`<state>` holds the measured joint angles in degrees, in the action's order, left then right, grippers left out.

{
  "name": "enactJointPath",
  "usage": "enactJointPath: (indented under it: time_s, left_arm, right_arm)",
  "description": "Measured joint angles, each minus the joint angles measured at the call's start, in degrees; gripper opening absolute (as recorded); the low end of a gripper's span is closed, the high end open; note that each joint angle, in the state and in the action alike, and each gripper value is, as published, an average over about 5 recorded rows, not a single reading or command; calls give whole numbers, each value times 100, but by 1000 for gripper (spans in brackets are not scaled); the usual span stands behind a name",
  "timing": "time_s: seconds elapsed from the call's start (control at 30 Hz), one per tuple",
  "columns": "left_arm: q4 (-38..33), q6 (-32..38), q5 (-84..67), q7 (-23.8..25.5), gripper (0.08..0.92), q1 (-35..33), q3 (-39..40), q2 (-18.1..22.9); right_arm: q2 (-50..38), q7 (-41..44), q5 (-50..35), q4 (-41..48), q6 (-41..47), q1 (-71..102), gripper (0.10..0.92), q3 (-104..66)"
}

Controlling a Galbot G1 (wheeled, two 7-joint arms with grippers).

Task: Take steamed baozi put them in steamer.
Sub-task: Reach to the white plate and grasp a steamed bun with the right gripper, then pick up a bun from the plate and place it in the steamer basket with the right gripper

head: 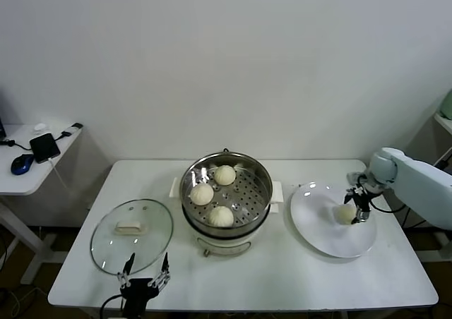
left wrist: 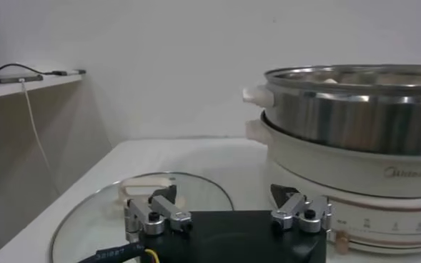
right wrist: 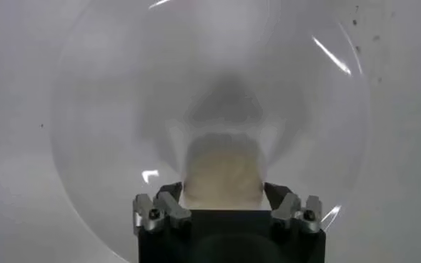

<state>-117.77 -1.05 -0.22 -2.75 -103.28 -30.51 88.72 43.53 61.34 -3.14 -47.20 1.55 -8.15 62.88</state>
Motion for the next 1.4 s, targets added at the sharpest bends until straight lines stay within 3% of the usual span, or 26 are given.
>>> enactJointPath:
  time_s: [0.4,1.0,1.4]
  left_arm:
    - [-88,-8,66,4,823,-21,65,-35]
    - [-183,-63,54,18,823,42,152,-77]
    - [-218,-99,29,73,823,51,114,-88]
  right_arm:
    - [-219,-76,-454,-709,359,-743,670,618]
    - [1076,-407,-3949,-2897,1430,-4505,670,3104]
    - [1805,-1081,-4573,-3340,2141,-4299,670,3387]
